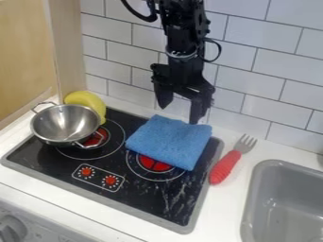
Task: Put the silver tray on the blue cloth
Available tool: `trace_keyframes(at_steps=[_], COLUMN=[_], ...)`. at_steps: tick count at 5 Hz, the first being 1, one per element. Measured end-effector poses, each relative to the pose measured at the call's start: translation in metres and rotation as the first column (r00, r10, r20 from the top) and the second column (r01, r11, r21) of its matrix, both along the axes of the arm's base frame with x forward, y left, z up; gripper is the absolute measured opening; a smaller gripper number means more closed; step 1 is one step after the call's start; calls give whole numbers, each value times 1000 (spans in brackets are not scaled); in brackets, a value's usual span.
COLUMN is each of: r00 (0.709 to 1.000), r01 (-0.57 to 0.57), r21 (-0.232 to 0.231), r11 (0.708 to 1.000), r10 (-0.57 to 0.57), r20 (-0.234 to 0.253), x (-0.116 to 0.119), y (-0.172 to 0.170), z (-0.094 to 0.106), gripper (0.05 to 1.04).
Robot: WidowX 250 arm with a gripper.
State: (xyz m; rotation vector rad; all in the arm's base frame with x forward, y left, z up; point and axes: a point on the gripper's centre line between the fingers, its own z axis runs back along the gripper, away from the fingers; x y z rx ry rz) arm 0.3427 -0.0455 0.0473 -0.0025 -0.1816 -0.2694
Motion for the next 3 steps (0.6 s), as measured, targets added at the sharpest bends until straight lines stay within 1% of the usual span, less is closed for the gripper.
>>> trace_keyframes(at_steps=[1, 2, 3], r00=[999, 997, 996], r01=[-6, -29, -75], r21=[6, 19, 42], r11=[1000, 999, 996], r10=[6, 30, 77], r20=[-47, -73, -36], x=[-10, -18, -20], y=[2, 5, 15], z=[-13, -20, -5], gripper=[999, 999, 999])
